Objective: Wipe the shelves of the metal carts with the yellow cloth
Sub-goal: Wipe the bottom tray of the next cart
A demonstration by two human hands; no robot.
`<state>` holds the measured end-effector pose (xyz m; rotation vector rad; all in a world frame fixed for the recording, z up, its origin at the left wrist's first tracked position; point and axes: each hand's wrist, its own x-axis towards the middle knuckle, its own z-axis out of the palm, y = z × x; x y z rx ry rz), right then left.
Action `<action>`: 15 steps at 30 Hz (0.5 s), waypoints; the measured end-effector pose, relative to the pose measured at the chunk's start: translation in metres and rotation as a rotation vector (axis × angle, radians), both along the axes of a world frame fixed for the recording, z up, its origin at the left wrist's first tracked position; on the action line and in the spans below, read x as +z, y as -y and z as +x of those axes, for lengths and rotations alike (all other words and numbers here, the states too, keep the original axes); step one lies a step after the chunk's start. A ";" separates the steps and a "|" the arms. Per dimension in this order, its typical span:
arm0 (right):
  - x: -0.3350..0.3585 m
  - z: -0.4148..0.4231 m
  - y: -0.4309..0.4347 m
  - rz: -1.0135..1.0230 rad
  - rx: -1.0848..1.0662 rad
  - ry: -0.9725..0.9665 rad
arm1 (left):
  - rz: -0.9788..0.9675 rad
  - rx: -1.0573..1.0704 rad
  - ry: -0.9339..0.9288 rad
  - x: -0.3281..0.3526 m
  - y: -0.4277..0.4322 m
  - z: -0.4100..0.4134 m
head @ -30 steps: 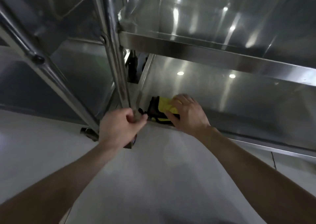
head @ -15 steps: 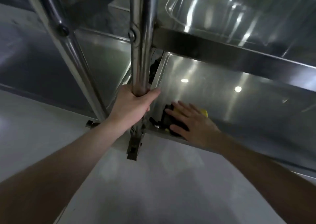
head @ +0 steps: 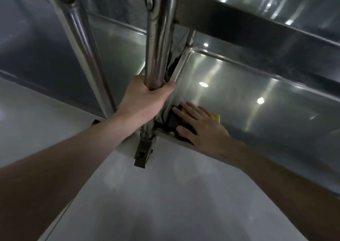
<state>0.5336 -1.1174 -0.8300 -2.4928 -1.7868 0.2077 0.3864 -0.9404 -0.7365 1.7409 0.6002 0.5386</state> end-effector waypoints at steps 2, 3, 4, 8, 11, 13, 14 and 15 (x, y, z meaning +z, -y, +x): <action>0.003 0.055 -0.031 0.005 -0.070 0.028 | -0.001 0.012 -0.022 0.003 0.003 0.003; 0.005 0.087 -0.051 0.002 -0.174 0.033 | -0.004 0.024 -0.034 0.004 0.004 0.004; 0.006 0.113 -0.069 -0.007 -0.291 0.035 | -0.003 0.040 -0.040 0.004 0.004 0.005; -0.003 0.102 -0.088 0.007 -0.403 0.041 | 0.010 0.103 -0.017 0.004 0.003 0.009; -0.005 0.002 -0.031 0.036 -0.093 0.001 | -0.001 0.070 -0.020 0.002 0.004 0.007; -0.007 -0.020 -0.004 0.048 0.047 -0.047 | -0.022 0.058 -0.020 0.000 0.007 0.007; -0.006 -0.005 -0.009 0.051 0.087 -0.020 | -0.024 0.067 -0.015 0.000 0.009 0.008; -0.006 0.023 -0.025 0.048 0.075 0.026 | -0.019 0.079 -0.019 0.000 0.010 0.010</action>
